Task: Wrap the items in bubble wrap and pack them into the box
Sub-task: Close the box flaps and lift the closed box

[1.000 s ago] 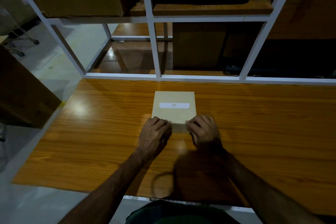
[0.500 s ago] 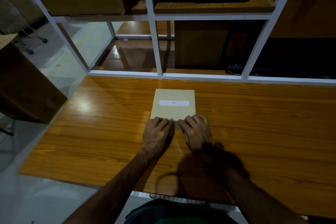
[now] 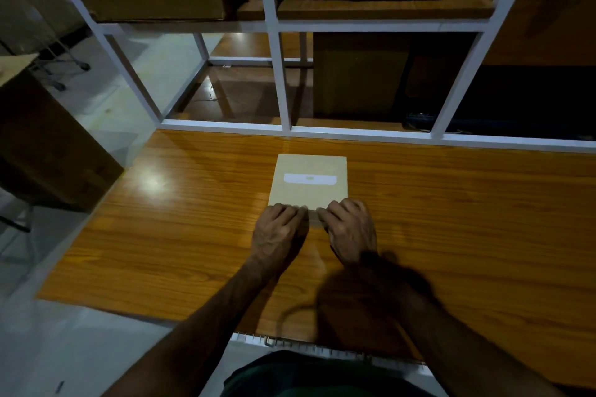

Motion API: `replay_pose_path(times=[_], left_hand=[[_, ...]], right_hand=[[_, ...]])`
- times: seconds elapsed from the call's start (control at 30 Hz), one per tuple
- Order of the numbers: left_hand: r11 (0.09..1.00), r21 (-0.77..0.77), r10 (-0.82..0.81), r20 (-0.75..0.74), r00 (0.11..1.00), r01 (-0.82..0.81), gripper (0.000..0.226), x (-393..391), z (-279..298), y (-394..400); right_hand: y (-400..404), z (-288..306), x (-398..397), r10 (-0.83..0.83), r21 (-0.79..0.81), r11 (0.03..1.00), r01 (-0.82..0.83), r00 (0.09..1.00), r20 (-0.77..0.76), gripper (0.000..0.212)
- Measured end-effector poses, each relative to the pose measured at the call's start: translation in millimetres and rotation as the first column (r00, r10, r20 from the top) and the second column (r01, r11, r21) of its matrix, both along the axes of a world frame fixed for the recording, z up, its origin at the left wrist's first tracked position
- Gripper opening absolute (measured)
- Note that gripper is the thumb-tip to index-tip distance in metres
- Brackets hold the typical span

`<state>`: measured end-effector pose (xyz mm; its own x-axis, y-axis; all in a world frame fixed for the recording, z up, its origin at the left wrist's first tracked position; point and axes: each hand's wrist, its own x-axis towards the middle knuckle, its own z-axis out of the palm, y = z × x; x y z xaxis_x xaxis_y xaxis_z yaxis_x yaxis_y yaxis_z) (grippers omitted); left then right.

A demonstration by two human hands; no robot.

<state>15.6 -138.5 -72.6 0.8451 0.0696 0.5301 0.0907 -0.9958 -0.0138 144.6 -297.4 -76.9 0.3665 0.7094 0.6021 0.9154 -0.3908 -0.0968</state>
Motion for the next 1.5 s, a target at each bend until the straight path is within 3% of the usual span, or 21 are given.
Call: replay_pose_path(times=[0.1, 0.17, 0.27, 0.33, 0.4, 0.5, 0.57, 0.63, 0.67, 0.73, 0.87, 0.97, 1.07, 1.13, 1.2, 1.5], left_hand=[[0.992, -0.126, 0.008, 0.04, 0.999, -0.003, 0.039, -0.4, 2.6, -2.5], [0.957, -0.288, 0.065, 0.085, 0.994, -0.038, 0.029, 0.1, 8.4, -5.1], [0.857, -0.502, 0.199, 0.124, 0.972, -0.111, 0.012, 7.8, 20.1, -9.9], [0.775, -0.619, 0.266, 0.133, 0.955, -0.13, 0.005, 12.4, 26.2, -14.7], [0.669, -0.728, 0.332, 0.114, 0.936, -0.149, 0.013, 17.3, 26.2, -14.2], [0.47, -0.823, 0.505, -0.046, 0.862, -0.32, 0.057, 19.5, 8.8, -1.0], [0.266, -0.899, 0.545, -0.158, 0.823, -0.349, 0.076, 16.4, 6.4, 0.9], [0.065, -0.97, 0.464, -0.178, 0.868, -0.234, 0.052, 12.8, 17.4, -9.6], [0.033, -0.981, 0.451, -0.157, 0.879, -0.192, 0.04, 12.2, 20.6, -13.5], [0.036, -0.989, 0.462, -0.111, 0.88, -0.143, 0.04, 10.9, 20.0, -20.2], [-0.065, -0.997, 0.521, -0.06, 0.851, -0.031, 0.042, 14.9, 28.2, -36.2], [-0.12, -0.987, 0.597, 0.015, 0.802, 0.108, 0.039, 27.0, 47.0, -42.3], [-0.249, -0.949, 0.633, -0.006, 0.774, 0.196, 0.045, 36.8, 65.8, -39.5], [-0.331, -0.925, 0.612, -0.062, 0.789, 0.184, 0.053, 39.5, 73.4, -34.4], [-0.349, -0.928, 0.593, -0.111, 0.798, 0.131, 0.057, 42.1, 78.1, -29.6], [-0.473, -0.86, 0.599, -0.156, 0.786, 0.19, 0.053, 43.4, 91.6, -27.9]], right_hand=[[-3.1, 4.1, -0.3, -0.005, -0.013, 1.0, 0.004, 0.999, -0.047, 0.023], [-3.2, 6.8, -2.2, -0.024, 0.033, 0.999, 0.031, 0.982, -0.187, 0.009], [7.4, 9.8, -10.0, -0.112, 0.113, 0.977, 0.18, 0.888, -0.445, 0.013], [15.7, 11.1, -14.8, -0.163, 0.128, 0.955, 0.267, 0.835, -0.526, 0.009], [20.9, 11.7, -17.0, -0.193, 0.138, 0.933, 0.334, 0.783, -0.591, 0.01], [22.0, 6.8, -17.5, -0.262, 0.109, 0.876, 0.47, 0.654, -0.71, 0.042], [21.0, 5.7, -15.3, -0.285, 0.029, 0.818, 0.575, 0.448, -0.847, 0.078], [21.3, -0.3, -14.6, -0.269, -0.059, 0.799, 0.598, 0.269, -0.925, 0.101], [22.5, -1.8, -16.7, -0.245, -0.067, 0.807, 0.587, 0.23, -0.942, 0.102], [26.2, -4.1, -23.4, -0.197, -0.032, 0.818, 0.574, 0.227, -0.954, 0.095], [33.6, -3.5, -24.7, -0.121, 0.05, 0.793, 0.607, 0.238, -0.964, 0.074], [34.9, 6.5, -23.7, 0.043, 0.167, 0.762, 0.626, 0.208, -0.977, 0.065], [40.7, 22.7, -24.4, 0.178, 0.235, 0.688, 0.687, 0.154, -0.972, 0.062], [45.7, 31.5, -22.2, 0.187, 0.196, 0.641, 0.742, 0.097, -0.978, 0.073], [49.7, 37.2, -20.8, 0.176, 0.163, 0.626, 0.762, 0.065, -0.982, 0.076], [52.8, 52.2, -25.5, 0.215, 0.203, 0.639, 0.742, 0.081, -0.973, 0.054]])
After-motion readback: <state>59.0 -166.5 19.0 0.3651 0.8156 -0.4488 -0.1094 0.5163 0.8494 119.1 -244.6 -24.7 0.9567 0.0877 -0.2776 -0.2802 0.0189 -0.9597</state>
